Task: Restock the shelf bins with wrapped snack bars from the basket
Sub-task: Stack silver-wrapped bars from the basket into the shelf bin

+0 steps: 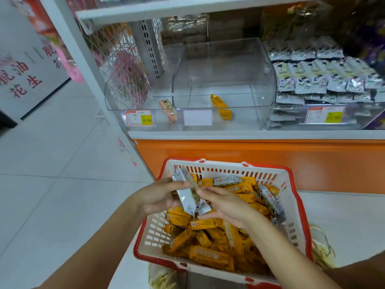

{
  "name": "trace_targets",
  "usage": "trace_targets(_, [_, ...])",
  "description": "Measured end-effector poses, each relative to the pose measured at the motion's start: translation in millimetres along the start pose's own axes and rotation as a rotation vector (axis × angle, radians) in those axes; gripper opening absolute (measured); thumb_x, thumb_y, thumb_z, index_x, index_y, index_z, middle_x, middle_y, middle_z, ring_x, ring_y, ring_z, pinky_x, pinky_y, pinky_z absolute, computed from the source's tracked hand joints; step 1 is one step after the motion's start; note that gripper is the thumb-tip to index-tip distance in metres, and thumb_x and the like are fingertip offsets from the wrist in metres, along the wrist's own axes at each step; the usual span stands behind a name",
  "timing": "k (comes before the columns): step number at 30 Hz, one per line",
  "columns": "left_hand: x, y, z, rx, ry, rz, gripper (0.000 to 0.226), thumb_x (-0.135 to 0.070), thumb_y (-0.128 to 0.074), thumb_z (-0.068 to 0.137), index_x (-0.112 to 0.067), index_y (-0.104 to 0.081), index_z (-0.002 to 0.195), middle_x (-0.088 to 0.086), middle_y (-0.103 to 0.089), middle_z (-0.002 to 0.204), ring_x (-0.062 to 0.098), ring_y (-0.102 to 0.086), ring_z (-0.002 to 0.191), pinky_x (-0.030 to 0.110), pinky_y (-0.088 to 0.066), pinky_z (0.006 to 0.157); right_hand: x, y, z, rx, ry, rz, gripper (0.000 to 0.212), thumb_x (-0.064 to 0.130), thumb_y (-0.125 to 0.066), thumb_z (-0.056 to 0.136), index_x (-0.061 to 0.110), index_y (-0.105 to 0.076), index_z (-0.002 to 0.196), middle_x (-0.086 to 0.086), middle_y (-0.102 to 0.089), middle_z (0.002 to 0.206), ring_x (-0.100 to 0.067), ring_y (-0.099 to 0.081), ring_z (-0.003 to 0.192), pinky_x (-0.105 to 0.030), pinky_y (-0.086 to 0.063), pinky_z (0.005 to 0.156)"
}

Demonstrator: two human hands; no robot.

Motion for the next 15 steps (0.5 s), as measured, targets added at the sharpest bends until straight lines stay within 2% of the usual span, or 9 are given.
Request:
trace_targets(2, [-14.3,-8.4,-7.6,0.053,-0.069,0.012,0.056,-0.026,-0.078,0.074,-0.002,-0.060,0.120,0.019,-0.062,0.123,0.028,-0.062,0.112,0.035,-0.055,0.085,12.6,-1.8,-9.3,-0.034,0.112,0.014,0.031,0.027,-0.064,0.090,0.017,-0.061,0.118,-0.002,-0.057,0.131,-0.017,-0.054,0.121,-0.038,-0.058,0.081])
trace_targets(4, [-23.8,-13.8,-12.6,0.074,-0.106,0.066,0.078,-0.035,-0.090,0.056,-0.003,-0.060,0.120,0.017,-0.064,0.122,0.027,-0.062,0.112,0.032,-0.056,0.084,23.6,0.1,-18.6,-0.094,0.209,-0.105,0.027,0.026,-0.061,0.093,0.017,-0.063,0.119,-0.003,-0.062,0.125,-0.012,-0.060,0.113,-0.032,-0.058,0.078])
trace_targets(6, [-29.2,-15.8,-13.7,0.045,-0.133,0.086,0.084,-0.039,-0.093,0.045,-0.004,-0.063,0.115,0.015,-0.066,0.118,0.025,-0.064,0.109,0.030,-0.056,0.080,34.7,3.0,-28.0,-0.160,0.265,-0.217,0.029,0.030,-0.060,0.094,0.021,-0.063,0.121,0.000,-0.064,0.118,-0.010,-0.061,0.108,-0.033,-0.058,0.080])
trace_targets(8, [-32.6,-18.0,-12.8,0.008,-0.167,0.064,0.068,-0.034,-0.091,0.050,-0.005,-0.068,0.107,0.015,-0.068,0.113,0.024,-0.067,0.104,0.028,-0.057,0.077,42.0,6.9,-34.7,-0.194,0.294,-0.231,0.029,0.033,-0.060,0.093,0.021,-0.063,0.119,-0.001,-0.066,0.114,-0.013,-0.063,0.107,-0.036,-0.057,0.084])
trace_targets(10, [-34.7,-22.4,-12.0,-0.008,-0.206,0.040,0.040,-0.022,-0.076,0.068,-0.004,-0.069,0.103,0.014,-0.070,0.109,0.023,-0.069,0.099,0.027,-0.057,0.075,48.0,7.8,-40.4,-0.214,0.313,-0.218,0.026,0.033,-0.060,0.093,0.020,-0.064,0.115,-0.002,-0.068,0.112,-0.016,-0.064,0.105,-0.037,-0.056,0.087])
trace_targets(11, [-35.9,-24.8,-10.2,-0.020,-0.220,0.032,0.035,-0.017,-0.069,0.073,-0.002,-0.067,0.104,0.015,-0.070,0.108,0.023,-0.069,0.098,0.027,-0.058,0.076,50.3,9.9,-41.7,-0.236,0.320,-0.221,0.025,0.032,-0.059,0.093,0.021,-0.065,0.114,-0.001,-0.068,0.111,-0.016,-0.064,0.105,-0.039,-0.054,0.090])
trace_targets(13, [-35.7,-25.1,-6.4,-0.040,-0.221,-0.008,0.037,-0.011,-0.068,0.076,0.005,-0.062,0.109,0.020,-0.067,0.114,0.029,-0.066,0.105,0.032,-0.057,0.082,51.8,13.3,-42.0,-0.248,0.328,-0.198,0.023,0.029,-0.059,0.094,0.021,-0.065,0.114,0.000,-0.069,0.110,-0.016,-0.064,0.105,-0.042,-0.050,0.096])
trace_targets(15, [-36.2,-27.4,-2.4,-0.031,-0.206,-0.068,0.050,-0.010,-0.076,0.073,0.006,-0.056,0.117,0.024,-0.060,0.123,0.037,-0.057,0.117,0.040,-0.052,0.092,54.4,15.9,-43.2,-0.226,0.328,-0.128,0.020,0.024,-0.057,0.095,0.021,-0.066,0.113,0.000,-0.071,0.110,-0.016,-0.065,0.105,-0.040,-0.051,0.095])
Point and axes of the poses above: each hand's wrist, its own z-axis towards the middle knuckle, its own y-axis out of the back of the hand, x = y × z, the point moved 2 cm from there along z, towards the middle knuckle
